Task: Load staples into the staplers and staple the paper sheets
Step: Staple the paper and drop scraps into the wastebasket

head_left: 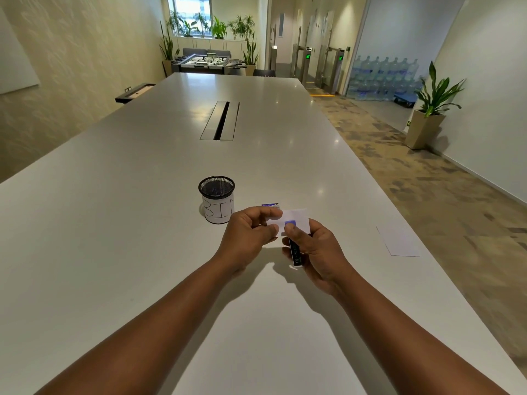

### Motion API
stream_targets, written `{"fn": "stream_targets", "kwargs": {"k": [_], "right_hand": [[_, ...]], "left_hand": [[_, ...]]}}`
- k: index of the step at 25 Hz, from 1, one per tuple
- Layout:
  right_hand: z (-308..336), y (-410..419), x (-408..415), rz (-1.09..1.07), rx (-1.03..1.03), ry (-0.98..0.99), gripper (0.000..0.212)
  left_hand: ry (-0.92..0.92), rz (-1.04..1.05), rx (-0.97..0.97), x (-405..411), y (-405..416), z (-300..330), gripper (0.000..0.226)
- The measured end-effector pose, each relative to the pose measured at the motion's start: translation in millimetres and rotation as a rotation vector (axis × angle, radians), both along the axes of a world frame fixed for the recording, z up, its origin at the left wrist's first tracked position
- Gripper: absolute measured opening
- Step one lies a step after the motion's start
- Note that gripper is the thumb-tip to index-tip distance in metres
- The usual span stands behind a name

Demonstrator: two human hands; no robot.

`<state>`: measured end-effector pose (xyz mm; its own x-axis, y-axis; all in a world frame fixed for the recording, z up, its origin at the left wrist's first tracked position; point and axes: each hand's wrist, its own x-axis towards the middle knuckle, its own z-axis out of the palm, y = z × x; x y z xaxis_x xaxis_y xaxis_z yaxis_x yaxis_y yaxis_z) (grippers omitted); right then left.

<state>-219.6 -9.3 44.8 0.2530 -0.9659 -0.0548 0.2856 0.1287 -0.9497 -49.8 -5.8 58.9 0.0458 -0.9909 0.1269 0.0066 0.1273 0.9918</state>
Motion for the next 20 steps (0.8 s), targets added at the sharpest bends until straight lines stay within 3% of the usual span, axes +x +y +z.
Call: {"fn": "stream_targets", "kwargs": {"k": [6,20], "right_hand": [[2,-1,3,-0.004,0.032,-0.017,0.035],[2,-3,12,-0.016,0.067,-0.044,0.044]], "left_hand": [[-0.044,0.003,0.008,5,1,3,0.030],[-0.021,0.026,0.039,10,7,6,0.029]]}}
